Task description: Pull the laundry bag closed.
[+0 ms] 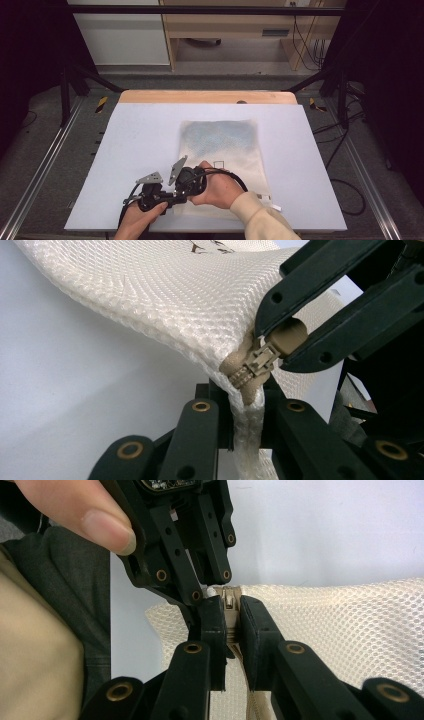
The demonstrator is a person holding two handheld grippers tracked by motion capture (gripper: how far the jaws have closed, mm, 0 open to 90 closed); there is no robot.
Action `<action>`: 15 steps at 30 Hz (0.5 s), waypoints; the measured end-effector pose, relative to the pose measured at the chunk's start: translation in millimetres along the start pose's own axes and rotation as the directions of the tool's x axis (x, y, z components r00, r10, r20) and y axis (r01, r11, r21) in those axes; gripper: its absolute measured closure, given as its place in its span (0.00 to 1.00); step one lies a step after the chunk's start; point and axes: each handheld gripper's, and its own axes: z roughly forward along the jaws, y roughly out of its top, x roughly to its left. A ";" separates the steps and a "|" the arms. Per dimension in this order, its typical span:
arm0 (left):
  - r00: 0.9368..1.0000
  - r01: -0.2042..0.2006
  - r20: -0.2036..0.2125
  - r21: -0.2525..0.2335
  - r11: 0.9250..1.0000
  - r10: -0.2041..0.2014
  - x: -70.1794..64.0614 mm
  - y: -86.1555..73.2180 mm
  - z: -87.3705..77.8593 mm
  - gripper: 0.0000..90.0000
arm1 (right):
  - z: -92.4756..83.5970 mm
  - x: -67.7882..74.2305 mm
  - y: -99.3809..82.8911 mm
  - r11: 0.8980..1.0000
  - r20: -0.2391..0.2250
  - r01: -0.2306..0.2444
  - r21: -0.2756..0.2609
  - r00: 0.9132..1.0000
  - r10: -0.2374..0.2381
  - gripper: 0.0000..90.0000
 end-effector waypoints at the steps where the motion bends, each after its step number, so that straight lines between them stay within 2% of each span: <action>1: 1.000 0.001 -0.001 0.000 1.000 -0.001 0.1 0.0 -0.1 0.92 | 0.1 0.0 -0.1 1.000 0.001 0.002 0.002 1.000 -0.002 0.91; 15: 1.000 -0.006 -0.013 -0.009 1.000 0.006 0.4 0.8 -3.2 0.93 | -0.2 -0.3 -2.0 1.000 0.006 0.014 -0.006 1.000 -0.014 0.91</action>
